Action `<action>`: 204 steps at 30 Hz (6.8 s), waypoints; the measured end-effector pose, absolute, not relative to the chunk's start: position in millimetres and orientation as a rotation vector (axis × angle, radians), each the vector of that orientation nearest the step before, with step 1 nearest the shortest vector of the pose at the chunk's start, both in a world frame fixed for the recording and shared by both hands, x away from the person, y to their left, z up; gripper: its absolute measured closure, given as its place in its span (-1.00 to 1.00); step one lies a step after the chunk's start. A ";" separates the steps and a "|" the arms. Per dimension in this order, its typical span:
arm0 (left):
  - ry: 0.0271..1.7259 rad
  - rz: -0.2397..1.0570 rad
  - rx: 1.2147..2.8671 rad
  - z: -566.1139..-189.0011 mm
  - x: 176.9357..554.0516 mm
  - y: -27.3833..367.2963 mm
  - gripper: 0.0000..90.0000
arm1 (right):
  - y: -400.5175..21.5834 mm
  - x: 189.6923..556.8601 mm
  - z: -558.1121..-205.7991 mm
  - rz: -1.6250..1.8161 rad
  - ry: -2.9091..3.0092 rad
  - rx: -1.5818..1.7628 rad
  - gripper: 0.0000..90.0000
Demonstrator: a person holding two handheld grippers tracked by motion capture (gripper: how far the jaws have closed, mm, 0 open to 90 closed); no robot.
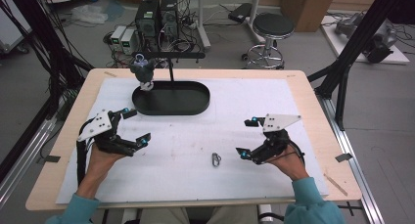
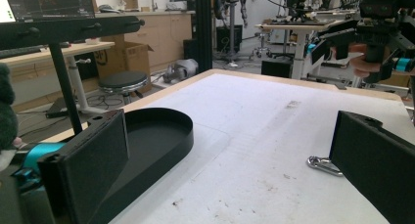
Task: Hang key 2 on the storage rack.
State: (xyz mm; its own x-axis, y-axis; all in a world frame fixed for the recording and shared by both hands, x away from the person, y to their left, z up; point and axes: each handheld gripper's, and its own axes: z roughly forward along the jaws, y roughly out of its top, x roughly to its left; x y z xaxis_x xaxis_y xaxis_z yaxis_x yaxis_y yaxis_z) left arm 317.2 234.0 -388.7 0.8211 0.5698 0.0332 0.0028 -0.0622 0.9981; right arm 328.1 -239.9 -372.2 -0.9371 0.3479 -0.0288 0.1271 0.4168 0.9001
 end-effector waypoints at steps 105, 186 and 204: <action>0.467 0.479 1.586 -389.1 318.7 234.7 -0.96 | -152.2 339.2 -416.3 0.814 2.899 0.057 0.59; 0.412 0.363 1.694 -383.7 319.5 221.9 -0.96 | -171.4 357.7 -378.6 1.666 2.613 0.279 0.97; 0.349 0.275 1.718 -354.7 333.7 201.8 -0.96 | -152.6 360.1 -360.1 1.888 2.493 0.196 0.97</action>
State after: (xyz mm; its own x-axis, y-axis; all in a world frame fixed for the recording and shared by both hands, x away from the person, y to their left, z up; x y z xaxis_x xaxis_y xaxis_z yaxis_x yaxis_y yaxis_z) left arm 333.7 201.8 -354.7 0.9248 0.3803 -0.0123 0.0772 -0.1559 0.9847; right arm 360.1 -152.6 -360.1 -0.9921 0.1048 0.0686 0.0944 0.2662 0.9593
